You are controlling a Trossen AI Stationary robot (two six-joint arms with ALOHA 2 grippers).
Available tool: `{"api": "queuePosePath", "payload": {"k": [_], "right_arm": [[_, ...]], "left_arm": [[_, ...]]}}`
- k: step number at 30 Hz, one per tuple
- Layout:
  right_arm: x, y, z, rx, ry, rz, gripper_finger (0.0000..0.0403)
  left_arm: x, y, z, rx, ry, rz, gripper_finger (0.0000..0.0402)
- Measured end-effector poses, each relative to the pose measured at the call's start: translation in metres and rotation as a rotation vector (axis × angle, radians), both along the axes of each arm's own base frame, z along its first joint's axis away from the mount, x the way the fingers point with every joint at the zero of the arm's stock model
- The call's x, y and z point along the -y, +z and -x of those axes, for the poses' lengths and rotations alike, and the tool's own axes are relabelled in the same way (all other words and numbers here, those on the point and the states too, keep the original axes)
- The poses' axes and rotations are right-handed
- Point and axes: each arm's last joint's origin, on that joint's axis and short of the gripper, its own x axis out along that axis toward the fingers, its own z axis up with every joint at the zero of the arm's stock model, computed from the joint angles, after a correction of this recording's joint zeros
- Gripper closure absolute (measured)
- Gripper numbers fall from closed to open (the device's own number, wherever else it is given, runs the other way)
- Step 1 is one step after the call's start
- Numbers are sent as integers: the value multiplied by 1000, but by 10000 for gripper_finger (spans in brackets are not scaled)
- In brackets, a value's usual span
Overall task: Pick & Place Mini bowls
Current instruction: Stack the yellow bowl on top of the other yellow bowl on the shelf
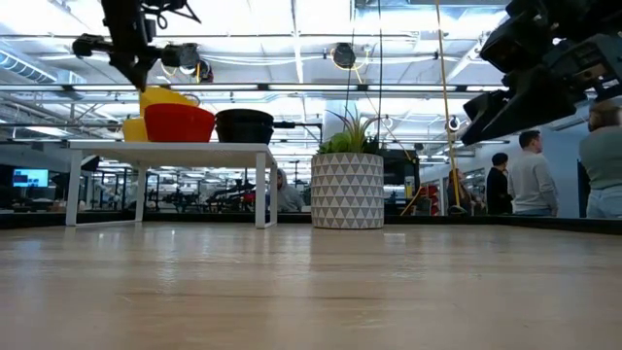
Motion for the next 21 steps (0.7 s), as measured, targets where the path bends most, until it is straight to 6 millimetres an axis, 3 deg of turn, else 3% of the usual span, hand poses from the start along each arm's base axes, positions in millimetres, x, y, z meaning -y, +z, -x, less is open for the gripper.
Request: {"api": "queuePosePath", "payload": {"k": [17, 21], "right_arm": [[0, 7, 4, 49, 5, 6, 243], [0, 7, 4, 49, 5, 6, 243]], "left_arm": [[-7, -4, 14, -13, 80, 56, 396], [-8, -4, 14, -4, 62, 83, 379]]}}
